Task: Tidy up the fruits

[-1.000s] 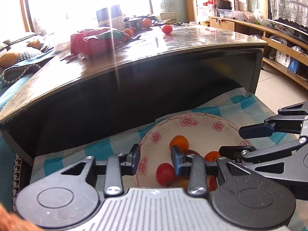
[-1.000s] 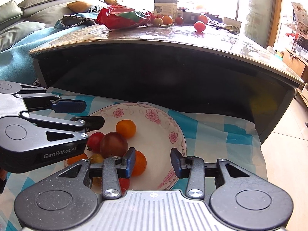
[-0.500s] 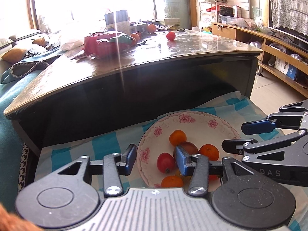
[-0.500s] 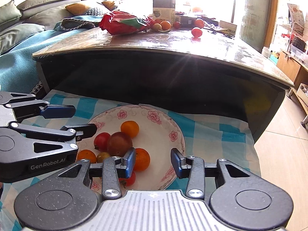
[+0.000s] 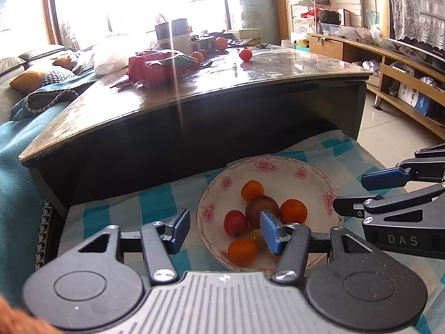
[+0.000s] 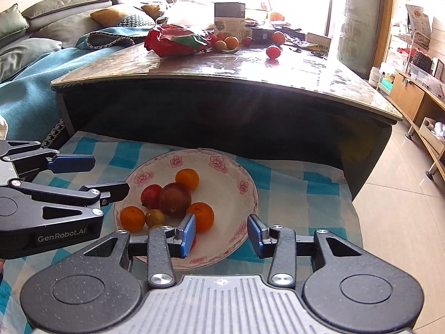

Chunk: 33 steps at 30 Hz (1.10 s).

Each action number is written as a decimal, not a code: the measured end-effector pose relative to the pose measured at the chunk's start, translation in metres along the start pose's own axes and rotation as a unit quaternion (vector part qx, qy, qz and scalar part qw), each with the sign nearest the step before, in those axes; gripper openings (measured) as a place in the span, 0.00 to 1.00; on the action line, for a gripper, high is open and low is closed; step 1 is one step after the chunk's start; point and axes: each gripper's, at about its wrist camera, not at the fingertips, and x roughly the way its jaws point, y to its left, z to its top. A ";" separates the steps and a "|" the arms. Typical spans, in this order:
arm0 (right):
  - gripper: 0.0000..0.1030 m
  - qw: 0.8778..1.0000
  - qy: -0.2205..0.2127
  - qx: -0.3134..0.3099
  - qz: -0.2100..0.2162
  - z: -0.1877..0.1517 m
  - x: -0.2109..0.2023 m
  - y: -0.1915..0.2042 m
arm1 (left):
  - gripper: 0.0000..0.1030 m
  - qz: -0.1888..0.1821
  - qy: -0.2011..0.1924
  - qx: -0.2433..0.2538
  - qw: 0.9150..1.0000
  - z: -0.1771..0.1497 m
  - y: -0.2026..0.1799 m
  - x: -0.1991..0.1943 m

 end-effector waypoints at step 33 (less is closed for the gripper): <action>0.39 0.999 0.001 0.039 -0.007 -0.039 -0.053 0.005 | 0.88 0.038 0.008 -0.032 0.999 -0.040 -0.018 -0.047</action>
